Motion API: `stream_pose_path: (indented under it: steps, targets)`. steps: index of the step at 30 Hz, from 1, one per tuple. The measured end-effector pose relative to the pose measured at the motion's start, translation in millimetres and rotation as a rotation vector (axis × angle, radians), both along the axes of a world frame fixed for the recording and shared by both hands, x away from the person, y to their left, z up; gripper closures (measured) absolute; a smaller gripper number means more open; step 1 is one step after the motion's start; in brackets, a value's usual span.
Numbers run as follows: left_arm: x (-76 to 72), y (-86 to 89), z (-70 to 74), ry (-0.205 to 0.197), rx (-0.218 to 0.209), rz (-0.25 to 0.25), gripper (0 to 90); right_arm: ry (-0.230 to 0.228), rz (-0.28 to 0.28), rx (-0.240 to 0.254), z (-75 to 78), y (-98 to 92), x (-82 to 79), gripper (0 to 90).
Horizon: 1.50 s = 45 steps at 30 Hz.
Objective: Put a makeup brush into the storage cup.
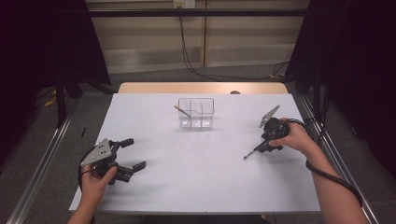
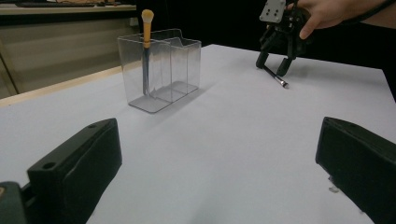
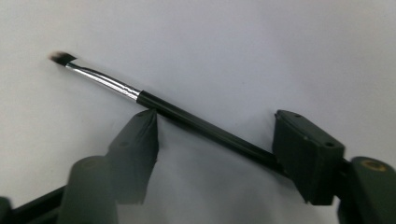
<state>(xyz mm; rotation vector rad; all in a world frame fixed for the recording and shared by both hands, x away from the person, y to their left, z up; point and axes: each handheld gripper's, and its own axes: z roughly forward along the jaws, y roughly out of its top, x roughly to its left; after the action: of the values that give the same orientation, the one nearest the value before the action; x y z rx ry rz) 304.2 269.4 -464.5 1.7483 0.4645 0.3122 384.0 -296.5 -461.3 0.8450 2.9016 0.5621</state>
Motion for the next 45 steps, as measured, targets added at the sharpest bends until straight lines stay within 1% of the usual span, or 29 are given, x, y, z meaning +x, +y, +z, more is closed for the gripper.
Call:
stream_pose_path:
  steps: [2,3,5,7,10,14,16,17,18,19,23,26,28,29,30,32,34,38,40,42,43,45]
  targets:
    - [-0.1,0.2,0.0,0.001,-0.001,0.001,0.3,-0.005,0.018,0.013,2.6,-2.3,-1.2,52.2]
    - [-0.1,0.4,0.1,0.001,-0.002,0.001,0.3,0.0,0.014,0.02,3.4,-3.6,-1.7,53.8]
    - [0.3,1.0,0.8,-0.008,0.005,0.001,0.3,-0.002,0.006,0.034,2.1,-5.9,-3.3,53.7]
    - [0.1,0.2,0.9,-0.005,-0.002,0.003,0.3,-0.005,0.0,0.039,1.9,-6.5,-4.4,53.7]
    - [0.5,-0.5,0.7,-0.007,0.007,0.001,0.3,0.0,-0.001,0.034,1.9,-5.9,-3.5,52.8]
    - [0.9,-1.0,0.3,-0.002,0.008,-0.003,0.3,0.013,0.005,0.031,2.3,-5.7,-1.9,52.5]
    - [1.2,-1.1,0.1,0.0,0.005,-0.003,0.3,0.019,0.014,0.036,2.1,-5.6,-0.5,50.2]
    - [1.3,-1.1,-0.1,0.001,0.005,-0.003,0.3,0.031,0.011,0.037,2.2,-5.2,0.0,47.7]
    - [1.5,-1.2,-0.4,0.002,0.004,-0.005,0.3,0.039,0.009,0.035,2.4,-4.3,-0.4,46.1]
    - [1.7,-1.2,-0.6,0.002,0.003,-0.004,0.3,0.043,0.021,0.028,2.5,-3.7,-0.4,45.8]
    - [2.1,-1.0,-1.0,0.003,0.001,-0.004,0.3,0.044,0.024,0.014,3.0,-2.1,0.4,46.4]
    - [1.9,-1.1,-0.9,0.006,0.002,-0.004,0.3,0.028,0.032,-0.005,3.3,-0.8,-0.6,50.2]
    - [1.7,-1.2,-0.8,0.007,0.0,-0.002,0.3,0.025,0.021,-0.016,3.9,0.2,-1.3,52.1]
    - [1.9,-0.7,-0.5,0.0,0.008,-0.004,0.3,0.026,0.019,-0.022,4.3,0.8,-1.9,53.1]
    - [1.6,-0.7,-0.5,0.002,0.005,-0.005,0.3,0.024,0.024,-0.02,4.3,0.8,-2.2,55.8]
    - [1.3,-0.6,-0.1,0.0,0.005,-0.004,0.3,0.027,0.031,-0.015,5.4,1.0,-3.7,62.4]
    - [0.9,-0.6,0.1,0.0,0.004,-0.004,0.3,0.033,0.042,-0.014,5.8,0.2,-5.2,66.6]
    - [0.5,-0.8,0.7,-0.001,0.005,-0.003,0.3,0.061,0.032,-0.001,6.6,-2.4,-9.6,74.8]
    - [0.7,-1.1,0.7,0.0,0.006,-0.003,0.3,0.07,0.028,0.001,7.1,-3.5,-11.5,75.9]
    - [1.0,-1.5,0.8,-0.002,0.005,-0.003,0.3,0.064,0.025,0.004,6.8,-3.7,-12.9,75.6]
    - [1.3,-1.6,1.0,-0.003,0.008,-0.003,0.3,0.058,0.032,0.004,6.6,-3.8,-13.0,75.4]
    - [1.5,-2.1,1.1,-0.004,0.006,-0.003,0.3,0.054,0.035,-0.006,6.8,-3.6,-13.3,74.7]
